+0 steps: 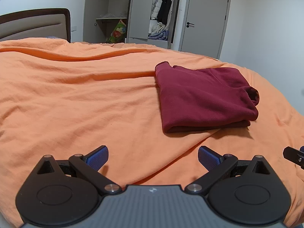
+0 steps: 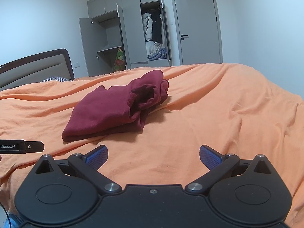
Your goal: Fold small clothes
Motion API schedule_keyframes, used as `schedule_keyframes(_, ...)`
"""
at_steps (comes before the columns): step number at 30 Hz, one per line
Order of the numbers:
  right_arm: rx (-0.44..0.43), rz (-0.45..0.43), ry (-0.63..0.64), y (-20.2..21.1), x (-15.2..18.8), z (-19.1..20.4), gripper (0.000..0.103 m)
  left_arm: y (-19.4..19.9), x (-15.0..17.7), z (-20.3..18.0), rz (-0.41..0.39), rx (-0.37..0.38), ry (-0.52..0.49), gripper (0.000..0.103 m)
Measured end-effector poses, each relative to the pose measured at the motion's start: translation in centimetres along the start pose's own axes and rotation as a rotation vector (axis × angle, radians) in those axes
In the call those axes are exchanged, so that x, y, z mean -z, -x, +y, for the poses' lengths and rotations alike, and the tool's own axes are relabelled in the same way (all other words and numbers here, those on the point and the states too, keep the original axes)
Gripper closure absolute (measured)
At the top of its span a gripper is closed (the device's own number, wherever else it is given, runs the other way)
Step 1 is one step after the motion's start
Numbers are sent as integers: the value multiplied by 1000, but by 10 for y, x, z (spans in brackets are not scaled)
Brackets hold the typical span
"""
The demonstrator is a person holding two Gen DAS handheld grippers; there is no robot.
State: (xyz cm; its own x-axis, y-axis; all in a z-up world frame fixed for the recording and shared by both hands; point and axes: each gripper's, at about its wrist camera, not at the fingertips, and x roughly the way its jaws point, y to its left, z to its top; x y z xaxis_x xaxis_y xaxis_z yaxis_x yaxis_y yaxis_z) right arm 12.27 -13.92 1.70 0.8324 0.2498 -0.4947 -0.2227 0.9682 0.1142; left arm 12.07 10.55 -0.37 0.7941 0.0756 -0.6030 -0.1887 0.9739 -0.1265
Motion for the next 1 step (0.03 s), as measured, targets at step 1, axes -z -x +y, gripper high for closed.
schedule_keyframes(1,0,1,-1,0,0,0,1,-1,0,0,2,0,1,0)
